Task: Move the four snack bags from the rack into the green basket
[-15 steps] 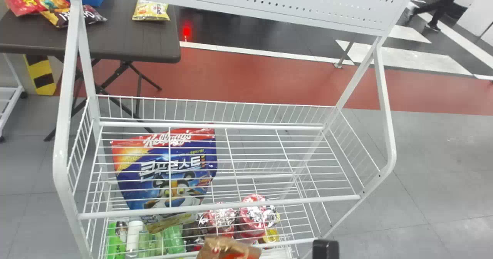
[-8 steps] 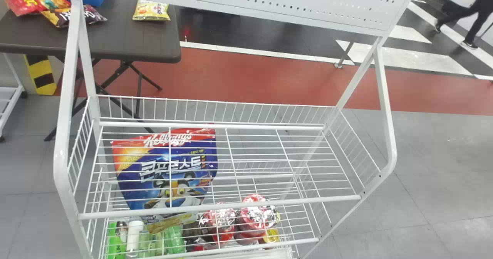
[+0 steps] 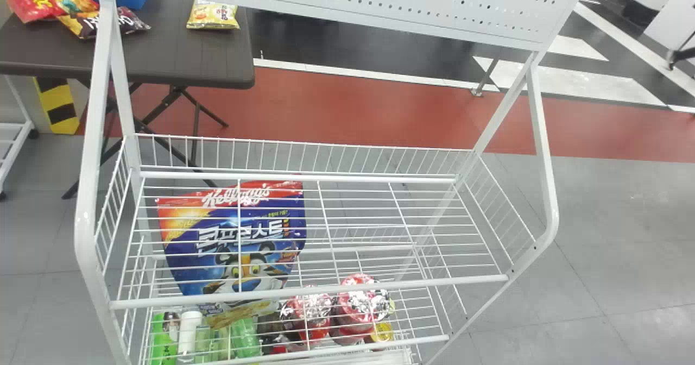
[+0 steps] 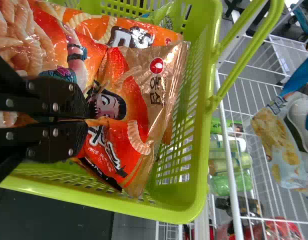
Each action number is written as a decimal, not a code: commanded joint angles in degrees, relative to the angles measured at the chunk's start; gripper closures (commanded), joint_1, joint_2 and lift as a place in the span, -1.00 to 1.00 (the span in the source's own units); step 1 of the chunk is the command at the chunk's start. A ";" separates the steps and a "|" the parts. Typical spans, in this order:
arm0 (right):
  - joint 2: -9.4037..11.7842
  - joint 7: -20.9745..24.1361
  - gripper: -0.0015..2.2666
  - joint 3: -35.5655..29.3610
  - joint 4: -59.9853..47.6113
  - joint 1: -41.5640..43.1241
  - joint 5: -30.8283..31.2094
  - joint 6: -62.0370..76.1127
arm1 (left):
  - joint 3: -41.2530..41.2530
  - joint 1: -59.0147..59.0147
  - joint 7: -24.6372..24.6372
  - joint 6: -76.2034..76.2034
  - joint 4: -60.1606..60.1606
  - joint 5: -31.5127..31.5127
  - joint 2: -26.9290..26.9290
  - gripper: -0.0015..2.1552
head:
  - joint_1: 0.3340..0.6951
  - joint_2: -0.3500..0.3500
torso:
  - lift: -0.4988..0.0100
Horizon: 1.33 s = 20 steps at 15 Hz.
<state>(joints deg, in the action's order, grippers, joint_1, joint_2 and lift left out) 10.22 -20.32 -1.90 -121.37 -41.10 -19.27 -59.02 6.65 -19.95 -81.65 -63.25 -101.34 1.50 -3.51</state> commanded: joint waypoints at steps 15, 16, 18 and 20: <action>0.86 23.92 -0.95 12.97 -11.70 -8.29 16.02 61.17 | 0.12 0.00 0.44 0.01 0.00 0.00 0.00 0.96 | 1.00 -1.00 | 0.96; 0.77 24.27 -0.95 13.33 -11.88 -8.38 16.02 60.99 | 0.03 0.00 0.35 0.01 0.00 0.08 0.00 0.96 | 1.00 -1.00 | 0.96; 0.50 24.27 -0.95 13.41 -12.58 -8.47 15.84 59.76 | -0.15 -0.09 0.00 0.19 0.09 0.26 -0.09 0.96 | 1.00 -1.00 | 0.96; 0.50 24.27 -0.95 13.15 -13.55 -8.82 16.10 59.41 | -0.15 -0.09 0.09 1.07 0.18 0.26 -0.09 0.96 | 1.00 -0.95 | 0.96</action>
<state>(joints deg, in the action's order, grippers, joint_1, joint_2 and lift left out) 10.74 3.95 11.41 -134.30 -49.70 -3.33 0.66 6.51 -20.00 -81.60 -62.80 -101.24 1.75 -3.58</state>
